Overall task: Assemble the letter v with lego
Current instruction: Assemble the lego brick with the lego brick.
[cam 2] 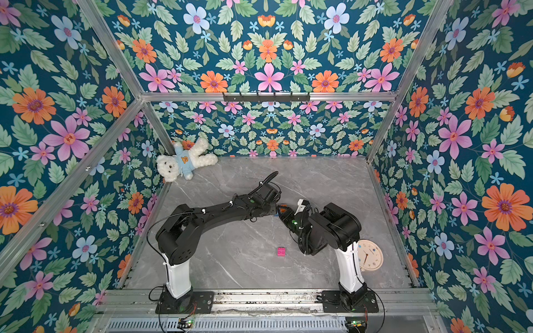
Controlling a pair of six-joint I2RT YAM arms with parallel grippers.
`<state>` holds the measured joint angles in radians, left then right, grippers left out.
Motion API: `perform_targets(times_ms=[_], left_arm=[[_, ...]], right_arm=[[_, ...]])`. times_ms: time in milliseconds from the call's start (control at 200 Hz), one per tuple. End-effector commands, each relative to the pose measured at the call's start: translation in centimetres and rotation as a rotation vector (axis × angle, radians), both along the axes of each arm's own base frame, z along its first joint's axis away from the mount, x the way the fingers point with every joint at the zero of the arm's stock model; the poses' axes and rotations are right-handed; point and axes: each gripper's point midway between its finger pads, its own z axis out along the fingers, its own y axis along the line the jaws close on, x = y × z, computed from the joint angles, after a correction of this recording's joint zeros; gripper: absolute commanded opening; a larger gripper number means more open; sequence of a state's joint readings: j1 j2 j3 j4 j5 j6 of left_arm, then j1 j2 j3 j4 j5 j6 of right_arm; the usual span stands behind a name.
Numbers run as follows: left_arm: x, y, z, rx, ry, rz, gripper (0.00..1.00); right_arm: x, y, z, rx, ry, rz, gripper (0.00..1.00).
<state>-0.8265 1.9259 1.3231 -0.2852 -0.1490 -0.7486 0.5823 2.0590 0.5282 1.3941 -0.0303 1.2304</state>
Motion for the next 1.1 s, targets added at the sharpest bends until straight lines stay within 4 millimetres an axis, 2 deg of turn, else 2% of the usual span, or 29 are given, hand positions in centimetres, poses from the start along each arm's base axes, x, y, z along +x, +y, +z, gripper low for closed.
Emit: perform_targets(times_ms=[0,325,495,850,1095], left_arm=[[-0.8,1.1,-0.8,0.057,0.031,0.009,0.01],[-0.8,1.6,-1.4,0.103,0.032,0.025,0.01],[-1.5,1.3,-2.6,0.111,0.056,0.019,0.00],[-1.6,1.6,-2.4,0.113,0.048,0.026,0.00],[-2.3,1.8,-3.5,0.176,0.056,0.013,0.00]], right_arm=[[-0.4,-0.6,-2.4,-0.046,0.084,-0.018,0.20],[-0.5,-0.8,-2.6,-0.055,0.093,-0.029,0.19],[-0.5,-0.9,-2.6,-0.050,0.094,-0.032,0.19],[-0.5,-0.9,-2.7,-0.051,0.101,-0.036,0.17],[-0.5,-1.1,-2.7,-0.054,0.100,-0.041,0.17]])
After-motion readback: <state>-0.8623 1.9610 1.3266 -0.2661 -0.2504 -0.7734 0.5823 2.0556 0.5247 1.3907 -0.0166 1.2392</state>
